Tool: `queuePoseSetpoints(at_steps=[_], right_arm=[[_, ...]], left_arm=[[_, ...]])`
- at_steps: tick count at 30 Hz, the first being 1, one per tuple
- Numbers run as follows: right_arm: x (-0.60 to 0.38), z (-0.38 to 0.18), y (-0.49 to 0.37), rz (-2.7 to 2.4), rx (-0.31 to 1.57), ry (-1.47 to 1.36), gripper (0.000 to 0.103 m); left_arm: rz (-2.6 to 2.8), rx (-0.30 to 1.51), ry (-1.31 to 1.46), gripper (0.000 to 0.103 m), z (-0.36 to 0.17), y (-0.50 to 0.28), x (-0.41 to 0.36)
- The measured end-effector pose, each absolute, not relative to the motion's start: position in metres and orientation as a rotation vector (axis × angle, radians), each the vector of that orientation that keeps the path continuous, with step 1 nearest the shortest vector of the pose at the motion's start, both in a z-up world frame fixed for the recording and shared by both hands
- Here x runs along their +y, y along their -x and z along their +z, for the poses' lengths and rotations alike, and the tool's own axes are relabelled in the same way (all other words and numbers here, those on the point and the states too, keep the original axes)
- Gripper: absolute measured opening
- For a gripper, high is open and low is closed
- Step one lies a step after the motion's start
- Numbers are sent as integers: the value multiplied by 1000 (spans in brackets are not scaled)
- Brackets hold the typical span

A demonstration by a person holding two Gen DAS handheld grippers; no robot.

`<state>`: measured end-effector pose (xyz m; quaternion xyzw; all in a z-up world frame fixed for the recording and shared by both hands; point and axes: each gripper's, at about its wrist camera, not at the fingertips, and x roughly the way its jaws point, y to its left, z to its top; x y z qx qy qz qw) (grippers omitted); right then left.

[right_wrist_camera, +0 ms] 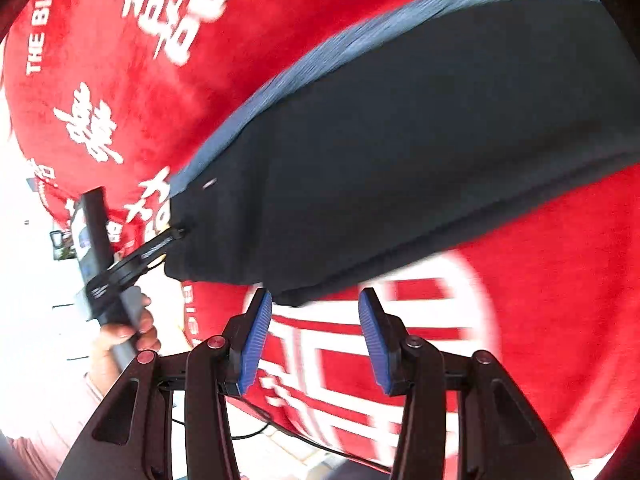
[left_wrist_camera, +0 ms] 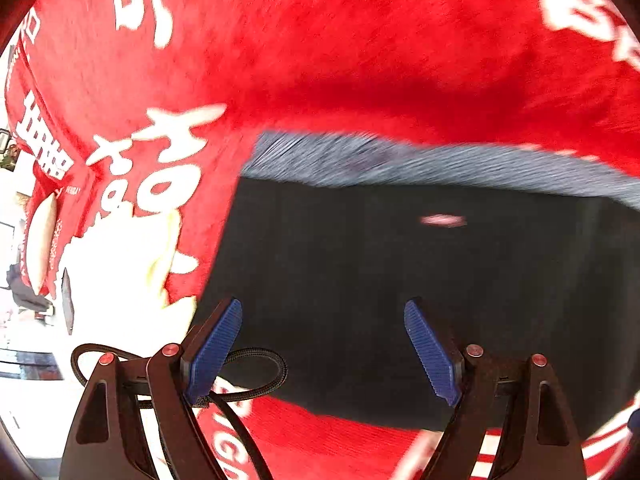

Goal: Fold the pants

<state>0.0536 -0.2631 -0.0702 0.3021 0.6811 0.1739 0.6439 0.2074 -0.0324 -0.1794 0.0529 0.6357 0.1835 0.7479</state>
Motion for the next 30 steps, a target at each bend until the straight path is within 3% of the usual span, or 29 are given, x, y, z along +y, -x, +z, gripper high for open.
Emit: queuePoseSetpoints(at_steps=[1, 4, 16, 18, 19, 25, 30], right_arm=[[-255, -76, -52, 404, 1556, -708, 49], [-230, -89, -53, 410, 1556, -771, 49], [-218, -101, -57, 318, 1535, -890, 49], [-219, -101, -66, 297, 1521, -911, 39], [-219, -101, -71, 284, 1526, -894, 7], [-208, -73, -64, 304, 1534, -619, 7], [-215, -99, -43, 250, 1548, -687, 7]], left_arm=[[408, 1411, -115, 85, -189, -206, -24], [387, 1383, -55, 99, -195, -197, -14], [332, 1359, -7, 103, -202, -193, -2], [332, 1366, -14, 103, -199, -193, -6], [330, 1371, -22, 103, -199, -194, -7], [292, 1374, -73, 103, -198, -197, -11], [288, 1355, -79, 103, -199, -195, -11]])
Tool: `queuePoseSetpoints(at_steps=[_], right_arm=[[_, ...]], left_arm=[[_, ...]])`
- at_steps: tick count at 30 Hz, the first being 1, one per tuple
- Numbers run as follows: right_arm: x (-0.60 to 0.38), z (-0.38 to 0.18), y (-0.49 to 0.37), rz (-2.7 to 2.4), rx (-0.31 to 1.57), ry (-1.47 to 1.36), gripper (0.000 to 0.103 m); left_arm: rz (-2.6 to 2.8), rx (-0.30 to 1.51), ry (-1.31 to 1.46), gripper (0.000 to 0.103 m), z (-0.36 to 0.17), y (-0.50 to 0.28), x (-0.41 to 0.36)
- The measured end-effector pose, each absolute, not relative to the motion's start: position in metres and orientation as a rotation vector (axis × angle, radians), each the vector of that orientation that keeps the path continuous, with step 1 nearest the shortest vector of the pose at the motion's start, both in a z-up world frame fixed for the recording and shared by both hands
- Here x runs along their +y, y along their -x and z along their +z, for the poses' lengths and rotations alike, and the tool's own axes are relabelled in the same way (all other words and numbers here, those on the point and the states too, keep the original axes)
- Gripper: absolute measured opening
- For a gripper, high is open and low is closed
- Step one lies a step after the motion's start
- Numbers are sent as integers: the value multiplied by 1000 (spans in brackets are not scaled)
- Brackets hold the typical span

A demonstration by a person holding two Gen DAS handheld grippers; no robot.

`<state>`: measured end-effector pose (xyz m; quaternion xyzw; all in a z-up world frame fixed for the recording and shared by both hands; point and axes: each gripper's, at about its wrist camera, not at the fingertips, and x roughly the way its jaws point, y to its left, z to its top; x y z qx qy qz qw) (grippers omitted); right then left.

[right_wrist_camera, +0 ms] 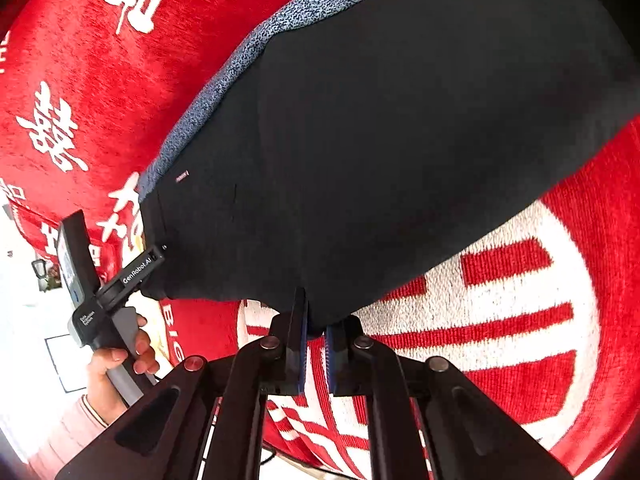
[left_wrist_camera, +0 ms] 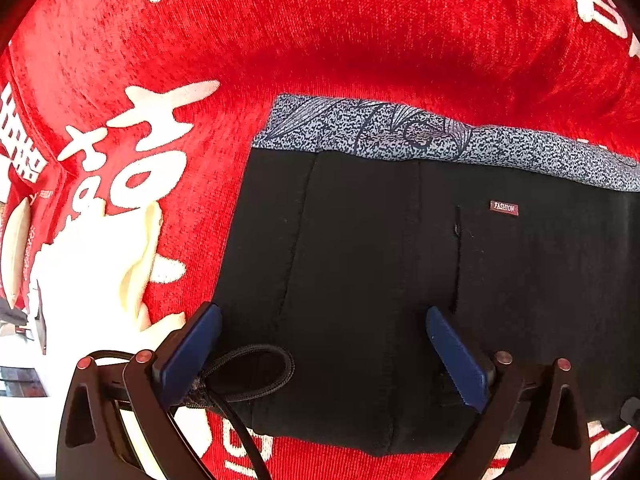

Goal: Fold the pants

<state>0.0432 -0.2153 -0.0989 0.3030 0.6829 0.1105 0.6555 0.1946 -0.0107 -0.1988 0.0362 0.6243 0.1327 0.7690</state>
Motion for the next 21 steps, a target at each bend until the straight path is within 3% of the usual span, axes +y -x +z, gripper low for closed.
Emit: queuePoseSetpoints(at_steps=[3, 7, 14, 21], right_arm=[[-218, -96, -39, 269, 1542, -681, 10], [-242, -92, -27, 227, 1609, -732, 25], [-290, -51, -36, 151, 1526, -570, 25], [-292, -43, -91, 178, 1419, -360, 25]], left_arm=[[292, 1357, -86, 103, -198, -195, -11], [308, 1385, -118, 103, -188, -196, -22], [122, 1349, -55, 103, -154, -194, -90], [-62, 1397, -86, 103, -179, -202, -196]])
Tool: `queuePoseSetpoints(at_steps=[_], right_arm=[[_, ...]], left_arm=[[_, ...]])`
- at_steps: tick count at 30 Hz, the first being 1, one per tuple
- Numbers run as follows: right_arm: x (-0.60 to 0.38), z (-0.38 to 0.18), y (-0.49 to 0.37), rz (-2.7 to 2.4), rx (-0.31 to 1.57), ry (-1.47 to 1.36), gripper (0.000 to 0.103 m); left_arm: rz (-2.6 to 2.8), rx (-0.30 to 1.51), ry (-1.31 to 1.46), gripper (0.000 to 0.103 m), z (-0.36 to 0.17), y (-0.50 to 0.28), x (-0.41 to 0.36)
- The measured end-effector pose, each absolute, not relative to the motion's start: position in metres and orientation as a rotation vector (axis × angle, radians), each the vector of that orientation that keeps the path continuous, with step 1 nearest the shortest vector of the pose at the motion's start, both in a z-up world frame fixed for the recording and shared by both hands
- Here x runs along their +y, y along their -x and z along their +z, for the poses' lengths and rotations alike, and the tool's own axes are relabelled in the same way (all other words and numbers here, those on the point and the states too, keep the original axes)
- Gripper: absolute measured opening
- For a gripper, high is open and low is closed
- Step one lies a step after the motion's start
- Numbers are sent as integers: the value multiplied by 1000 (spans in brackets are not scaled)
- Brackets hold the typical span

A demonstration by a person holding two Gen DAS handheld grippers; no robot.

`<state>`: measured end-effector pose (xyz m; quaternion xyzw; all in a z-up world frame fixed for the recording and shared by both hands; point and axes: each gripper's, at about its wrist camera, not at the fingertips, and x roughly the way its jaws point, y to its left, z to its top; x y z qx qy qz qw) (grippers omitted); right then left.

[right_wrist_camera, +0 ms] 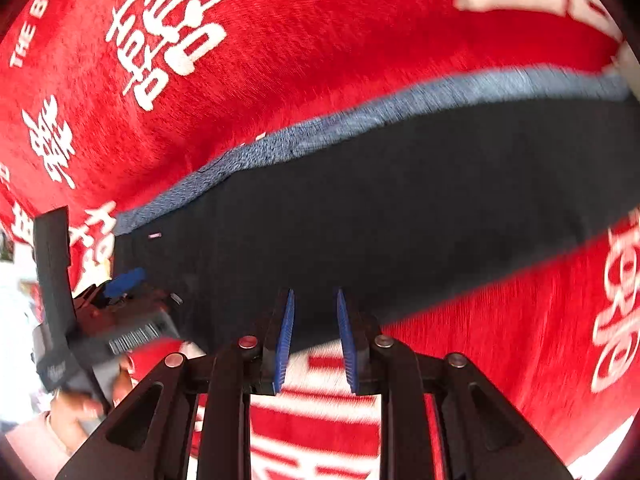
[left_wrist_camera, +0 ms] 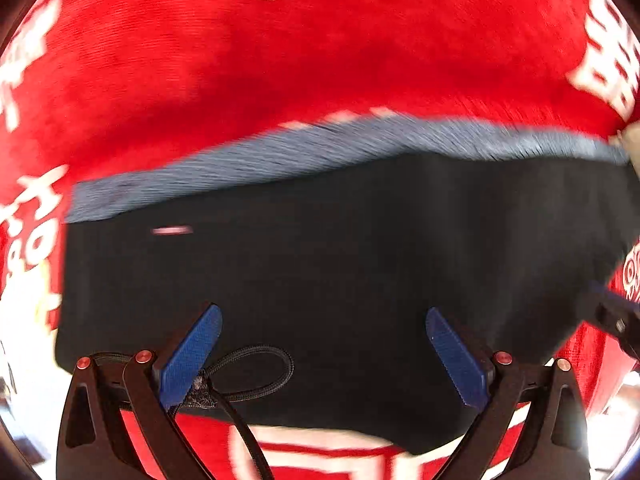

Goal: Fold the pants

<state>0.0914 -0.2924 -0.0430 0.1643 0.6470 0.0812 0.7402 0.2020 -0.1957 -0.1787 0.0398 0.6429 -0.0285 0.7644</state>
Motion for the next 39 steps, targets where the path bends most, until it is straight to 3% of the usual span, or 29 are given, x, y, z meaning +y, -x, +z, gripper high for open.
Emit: queuePoseSetpoints(at_steps=[3, 4, 12, 14, 21, 28, 31, 33, 35, 39], right_arm=[[-297, -68, -97, 150, 1481, -266, 24], [-303, -72, -97, 151, 1482, -268, 19], [-384, -64, -100, -7, 1433, -297, 14], [-391, -58, -107, -54, 1436, -324, 18], [-329, -47, -159, 160, 1380, -333, 20], [-258, -97, -213, 303, 1443, -266, 20], [-256, -106, -228, 275, 1415, -208, 13], [-265, -101, -232, 203, 1406, -185, 16], [-269, -90, -233, 200, 1392, -160, 27], [-242, -77, -235, 372, 1379, -165, 28]], left_arm=[[-25, 1398, -78, 103, -194, -197, -202], [-23, 1403, -46, 103, -194, -196, -199], [-20, 1438, -13, 103, -188, -202, -192], [-5, 1402, -1, 103, -173, -211, -189], [127, 1326, 48, 103, -166, -276, -164], [259, 1349, 34, 103, -205, -310, -132], [344, 1369, 26, 103, -203, -317, -105], [331, 1343, 77, 103, -188, -316, -82], [321, 1311, 69, 103, -171, -304, -69], [341, 1310, 2, 103, -167, -297, -33]])
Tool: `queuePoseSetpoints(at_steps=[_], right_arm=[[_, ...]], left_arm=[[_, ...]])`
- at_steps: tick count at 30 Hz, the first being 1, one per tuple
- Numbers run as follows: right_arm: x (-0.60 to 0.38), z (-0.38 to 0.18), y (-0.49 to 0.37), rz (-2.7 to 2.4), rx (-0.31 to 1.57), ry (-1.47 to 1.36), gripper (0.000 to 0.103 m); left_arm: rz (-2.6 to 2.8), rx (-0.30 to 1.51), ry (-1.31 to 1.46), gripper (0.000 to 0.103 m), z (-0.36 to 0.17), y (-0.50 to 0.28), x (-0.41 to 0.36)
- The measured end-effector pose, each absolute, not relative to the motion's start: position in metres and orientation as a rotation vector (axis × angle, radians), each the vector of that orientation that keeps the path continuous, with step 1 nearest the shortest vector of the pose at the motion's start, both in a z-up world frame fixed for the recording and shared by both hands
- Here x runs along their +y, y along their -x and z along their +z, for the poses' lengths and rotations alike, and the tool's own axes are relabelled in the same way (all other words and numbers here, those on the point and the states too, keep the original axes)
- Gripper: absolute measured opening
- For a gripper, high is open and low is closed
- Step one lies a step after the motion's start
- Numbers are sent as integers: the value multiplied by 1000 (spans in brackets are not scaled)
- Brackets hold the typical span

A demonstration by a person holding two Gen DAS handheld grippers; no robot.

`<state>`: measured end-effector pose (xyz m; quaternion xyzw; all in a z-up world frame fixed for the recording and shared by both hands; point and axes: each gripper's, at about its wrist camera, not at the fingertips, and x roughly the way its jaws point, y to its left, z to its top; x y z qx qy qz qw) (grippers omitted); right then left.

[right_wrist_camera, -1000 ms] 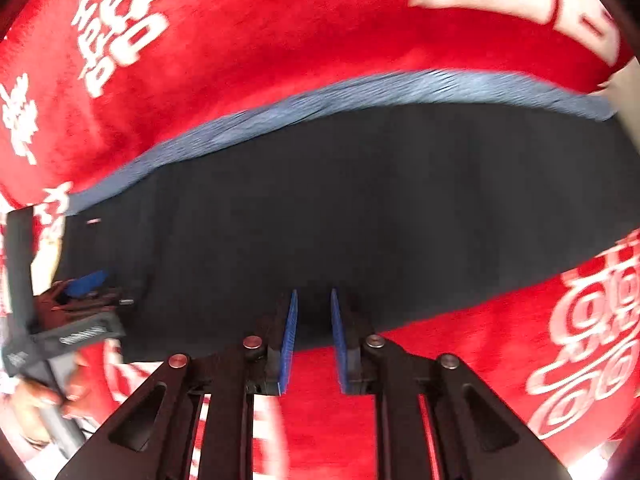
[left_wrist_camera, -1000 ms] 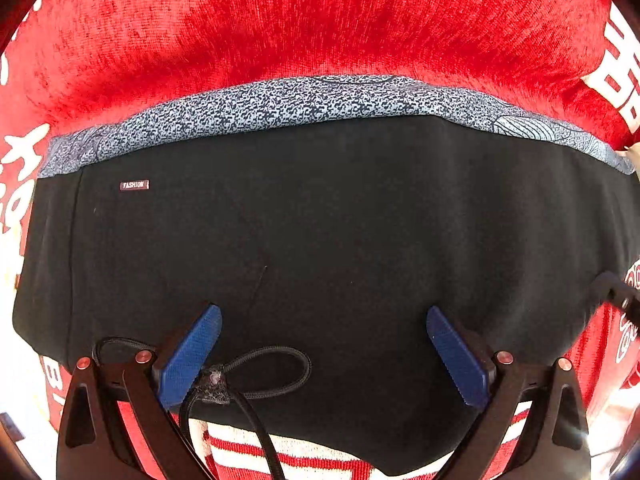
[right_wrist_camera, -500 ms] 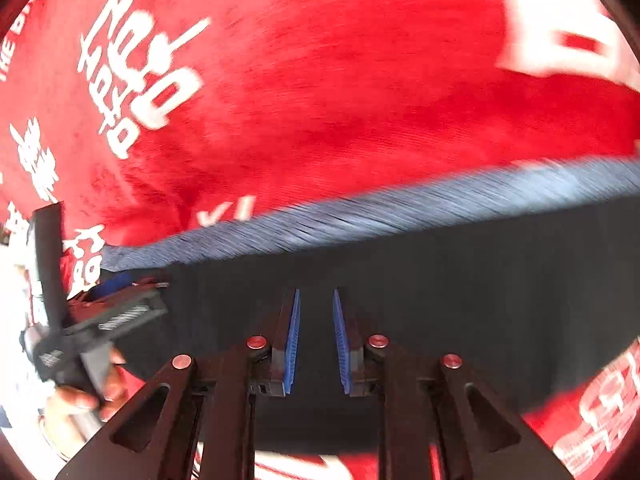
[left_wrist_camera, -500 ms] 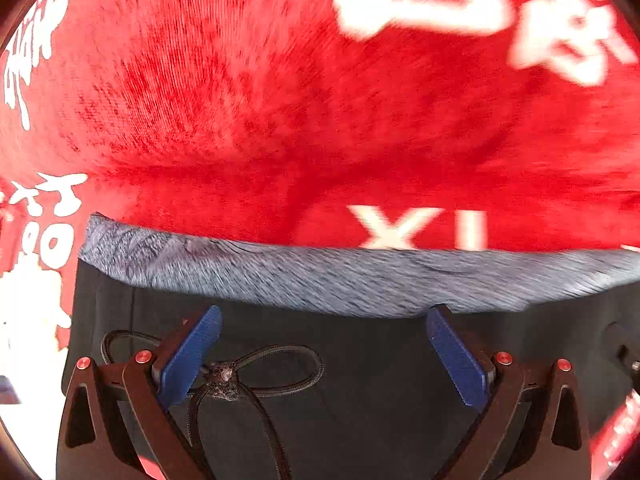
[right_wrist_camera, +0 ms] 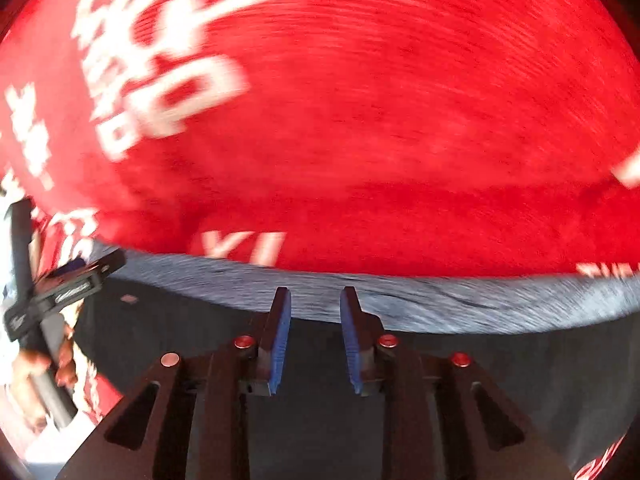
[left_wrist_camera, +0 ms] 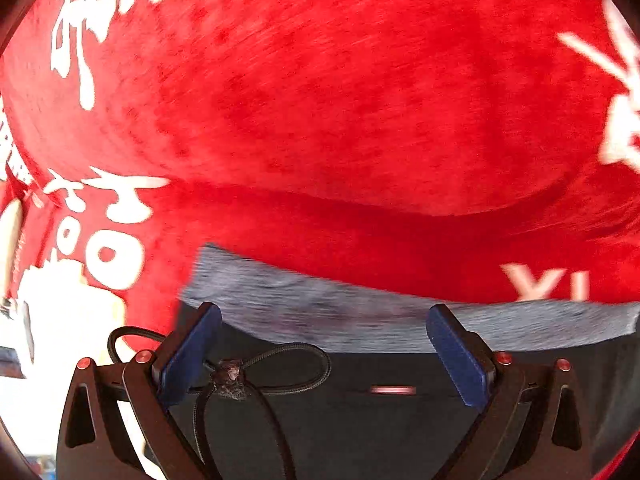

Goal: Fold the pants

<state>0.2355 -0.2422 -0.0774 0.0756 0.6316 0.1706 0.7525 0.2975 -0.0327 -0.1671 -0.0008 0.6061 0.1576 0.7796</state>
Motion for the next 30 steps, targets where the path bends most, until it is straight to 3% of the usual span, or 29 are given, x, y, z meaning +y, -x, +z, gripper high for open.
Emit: queuePoseSetpoints(at_steps=[5, 9, 14, 19, 30], right_arm=[[-196, -103, -236, 379, 1447, -153, 28], [-195, -108, -230, 353, 1448, -136, 30], [-221, -89, -220, 289, 1424, -123, 58], [-257, -75, -197, 205, 1432, -184, 62], [-322, -76, -142, 91, 1485, -224, 64]], left_arm=[[449, 1367, 27, 103, -209, -291, 0], [481, 1348, 22, 103, -205, -293, 7], [471, 1346, 40, 103, -185, -285, 14], [348, 1342, -8, 103, -163, -262, -18], [123, 1438, -23, 103, -168, -228, -145]])
